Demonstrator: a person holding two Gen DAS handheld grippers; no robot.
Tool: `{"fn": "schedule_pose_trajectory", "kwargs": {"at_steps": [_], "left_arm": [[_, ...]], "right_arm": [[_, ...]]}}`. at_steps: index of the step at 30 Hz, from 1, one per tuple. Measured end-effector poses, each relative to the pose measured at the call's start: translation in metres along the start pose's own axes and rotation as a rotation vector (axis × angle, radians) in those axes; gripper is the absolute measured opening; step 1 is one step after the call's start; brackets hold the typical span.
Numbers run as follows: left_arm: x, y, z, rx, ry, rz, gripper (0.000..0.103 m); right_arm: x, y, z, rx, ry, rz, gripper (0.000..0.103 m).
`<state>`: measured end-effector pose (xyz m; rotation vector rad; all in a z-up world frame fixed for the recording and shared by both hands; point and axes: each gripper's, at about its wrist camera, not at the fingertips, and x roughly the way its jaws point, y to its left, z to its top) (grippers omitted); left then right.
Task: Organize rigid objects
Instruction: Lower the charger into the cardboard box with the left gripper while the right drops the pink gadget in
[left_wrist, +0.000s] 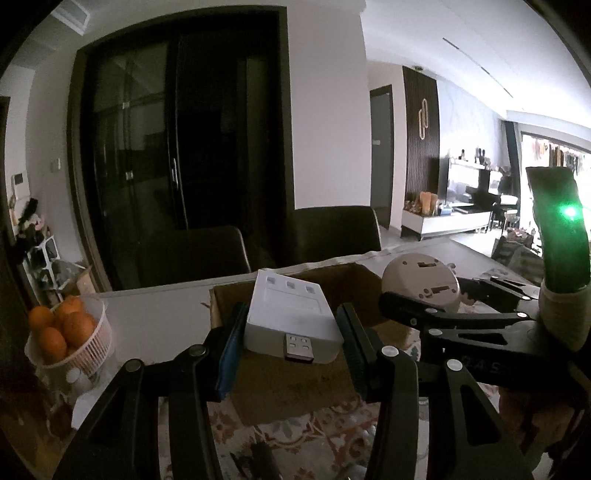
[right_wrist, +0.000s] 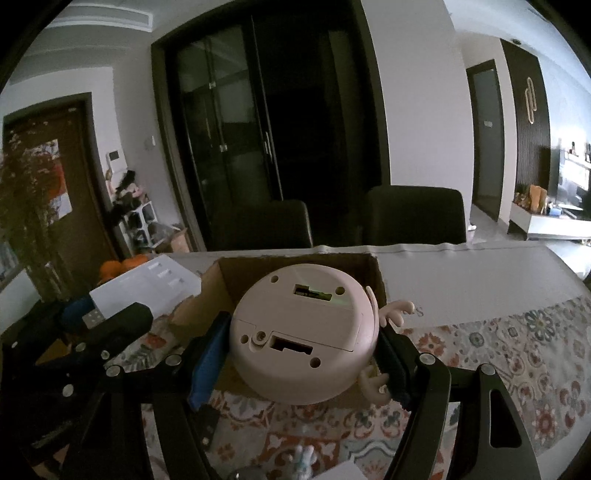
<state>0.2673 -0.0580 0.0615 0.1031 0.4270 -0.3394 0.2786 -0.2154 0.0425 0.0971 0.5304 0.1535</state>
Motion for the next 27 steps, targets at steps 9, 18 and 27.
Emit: {"fn": "schedule_pose_trajectory", "kwargs": {"at_steps": [9,18,27], "left_arm": [[0.053,0.012,0.014,-0.051,0.112,-0.018,0.048],[0.091,0.017,0.012,-0.07,0.208,-0.015,0.048],[0.104,0.02,0.003,-0.092,0.273,-0.016,0.05]], "right_arm": [[0.05,-0.015,0.025,0.012,0.093,0.005,0.074],[0.088,-0.029,0.03,0.015,0.19,0.008,0.074],[0.097,-0.035,0.028,0.033,0.218,-0.016,0.076]]}}
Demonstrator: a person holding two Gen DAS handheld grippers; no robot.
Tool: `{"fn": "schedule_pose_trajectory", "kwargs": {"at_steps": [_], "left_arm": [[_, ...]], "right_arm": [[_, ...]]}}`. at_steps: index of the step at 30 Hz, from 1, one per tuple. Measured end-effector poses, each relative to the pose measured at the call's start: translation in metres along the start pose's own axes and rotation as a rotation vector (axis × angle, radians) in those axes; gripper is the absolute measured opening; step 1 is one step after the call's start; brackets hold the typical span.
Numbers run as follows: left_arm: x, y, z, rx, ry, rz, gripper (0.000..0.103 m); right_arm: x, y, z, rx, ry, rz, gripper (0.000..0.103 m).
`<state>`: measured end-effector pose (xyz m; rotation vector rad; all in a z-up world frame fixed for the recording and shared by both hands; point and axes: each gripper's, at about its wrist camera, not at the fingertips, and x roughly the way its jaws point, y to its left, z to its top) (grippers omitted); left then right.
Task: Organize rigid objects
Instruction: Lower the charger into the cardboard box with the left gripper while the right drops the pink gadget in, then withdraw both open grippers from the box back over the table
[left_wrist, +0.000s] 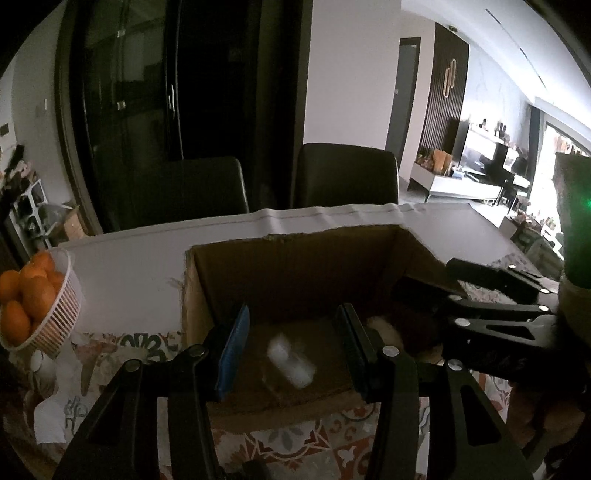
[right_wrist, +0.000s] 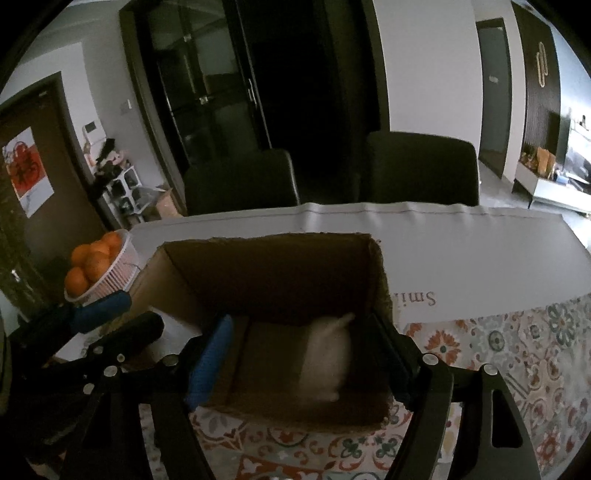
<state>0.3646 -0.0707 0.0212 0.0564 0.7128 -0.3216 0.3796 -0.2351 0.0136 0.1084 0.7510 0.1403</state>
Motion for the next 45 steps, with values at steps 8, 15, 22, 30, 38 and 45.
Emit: {"fn": "schedule_pose_trajectory", "kwargs": {"at_steps": [8,15,22,30,38,45], "left_arm": [[-0.021,-0.002,-0.005,0.004,-0.034,0.022,0.061],[-0.055,-0.004,-0.018,0.016,-0.08,0.042,0.069],[-0.084,-0.003,-0.037,0.018,-0.108,0.084,0.07],[-0.108,-0.003,-0.068,0.026,-0.13,0.108,0.071],[-0.119,-0.008,-0.103,0.057,-0.115,0.105,0.071],[-0.125,-0.015,-0.135,0.076,-0.089,0.109,0.071]], "right_arm": [[-0.029,0.009,-0.004,-0.017,-0.072,-0.045,0.076],[-0.061,0.019,-0.015,-0.014,-0.132,-0.061,0.076],[-0.085,0.033,-0.033,-0.023,-0.162,-0.064,0.076],[-0.103,0.043,-0.059,-0.021,-0.174,-0.051,0.076],[-0.116,0.051,-0.094,-0.03,-0.171,-0.059,0.076],[-0.123,0.055,-0.125,-0.038,-0.167,-0.094,0.077]]}}
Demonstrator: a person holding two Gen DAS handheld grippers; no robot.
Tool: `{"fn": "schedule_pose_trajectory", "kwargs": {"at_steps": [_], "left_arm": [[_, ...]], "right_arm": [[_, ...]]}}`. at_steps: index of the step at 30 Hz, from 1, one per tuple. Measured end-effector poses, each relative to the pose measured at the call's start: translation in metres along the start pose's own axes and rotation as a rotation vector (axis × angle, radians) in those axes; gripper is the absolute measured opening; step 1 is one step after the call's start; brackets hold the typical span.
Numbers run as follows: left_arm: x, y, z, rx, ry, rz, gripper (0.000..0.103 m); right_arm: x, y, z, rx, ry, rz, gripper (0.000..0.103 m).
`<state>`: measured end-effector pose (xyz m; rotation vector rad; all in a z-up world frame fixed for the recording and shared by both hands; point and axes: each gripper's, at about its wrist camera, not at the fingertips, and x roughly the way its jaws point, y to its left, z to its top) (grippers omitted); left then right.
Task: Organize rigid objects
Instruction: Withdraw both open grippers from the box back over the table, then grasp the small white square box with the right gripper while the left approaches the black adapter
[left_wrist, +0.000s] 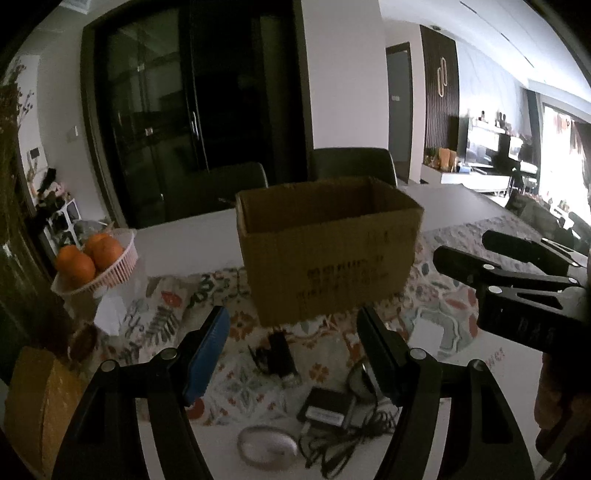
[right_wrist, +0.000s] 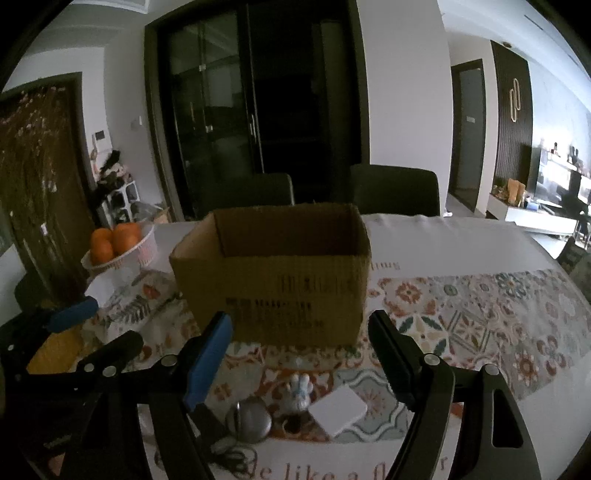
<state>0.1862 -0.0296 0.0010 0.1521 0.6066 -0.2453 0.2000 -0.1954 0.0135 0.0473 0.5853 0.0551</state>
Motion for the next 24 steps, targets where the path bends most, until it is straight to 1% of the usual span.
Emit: {"fn": "schedule_pose_trajectory", "kwargs": {"at_steps": [9,14,18,24], "left_arm": [[-0.005,-0.011,-0.03,-0.004,0.048,-0.037,0.071],[0.002,-0.014,-0.045,0.007,0.092,-0.053,0.071],[0.011,-0.016,-0.054,0.005,0.136,-0.081,0.071],[0.026,-0.019,-0.067,0.005,0.201,-0.114,0.071]], "right_arm": [[-0.009,-0.003,-0.032,0.007,0.018,-0.008,0.078],[-0.011,-0.004,-0.048,0.018,0.029,-0.023,0.082],[-0.008,-0.005,-0.061,0.02,0.053,-0.027,0.082],[0.007,-0.011,-0.078,0.05,0.115,-0.026,0.084]]}}
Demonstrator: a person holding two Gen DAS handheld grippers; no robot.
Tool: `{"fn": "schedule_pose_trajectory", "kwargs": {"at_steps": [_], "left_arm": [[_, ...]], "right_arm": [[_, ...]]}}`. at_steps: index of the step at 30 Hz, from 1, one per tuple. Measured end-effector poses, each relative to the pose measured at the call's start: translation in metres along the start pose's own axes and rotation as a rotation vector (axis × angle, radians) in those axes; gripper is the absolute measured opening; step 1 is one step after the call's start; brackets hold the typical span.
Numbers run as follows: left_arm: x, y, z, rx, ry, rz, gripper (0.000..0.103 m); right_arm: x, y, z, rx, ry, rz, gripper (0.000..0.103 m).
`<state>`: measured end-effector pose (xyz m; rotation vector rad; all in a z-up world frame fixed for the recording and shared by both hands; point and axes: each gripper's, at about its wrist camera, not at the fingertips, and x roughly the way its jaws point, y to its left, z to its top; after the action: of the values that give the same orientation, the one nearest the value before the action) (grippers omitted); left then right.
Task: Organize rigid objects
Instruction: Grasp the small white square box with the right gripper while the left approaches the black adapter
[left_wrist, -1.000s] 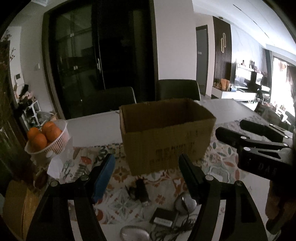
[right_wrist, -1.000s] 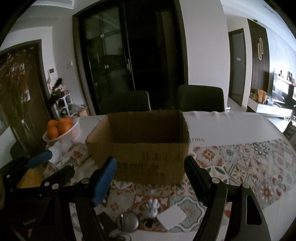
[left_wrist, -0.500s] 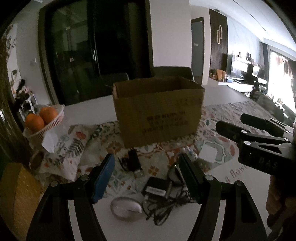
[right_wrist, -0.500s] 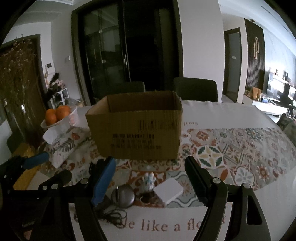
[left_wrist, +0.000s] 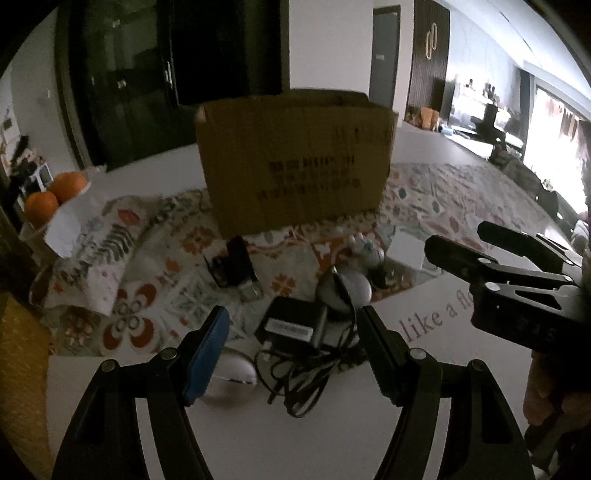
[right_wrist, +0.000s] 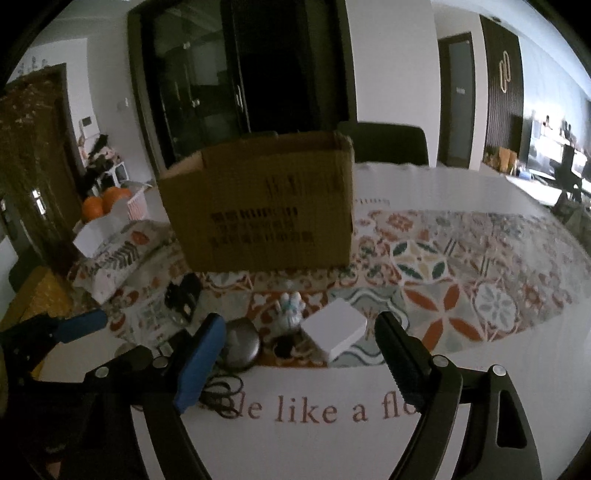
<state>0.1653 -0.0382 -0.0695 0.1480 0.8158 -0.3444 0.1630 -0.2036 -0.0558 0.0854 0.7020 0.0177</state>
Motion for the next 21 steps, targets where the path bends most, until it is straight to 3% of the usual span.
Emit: {"fn": "schedule_pose_trajectory", "kwargs": {"at_steps": [10,21], "left_arm": [[0.041,0.001,-0.004,0.026,0.127,-0.047,0.071],[0.069,0.002,0.001,0.066,0.211,-0.029,0.07]], "right_arm": [[0.029,-0.008,-0.013,0.017,0.082,-0.02,0.084],[0.065,-0.021,-0.015,0.02,0.15,-0.042,0.084]]}}
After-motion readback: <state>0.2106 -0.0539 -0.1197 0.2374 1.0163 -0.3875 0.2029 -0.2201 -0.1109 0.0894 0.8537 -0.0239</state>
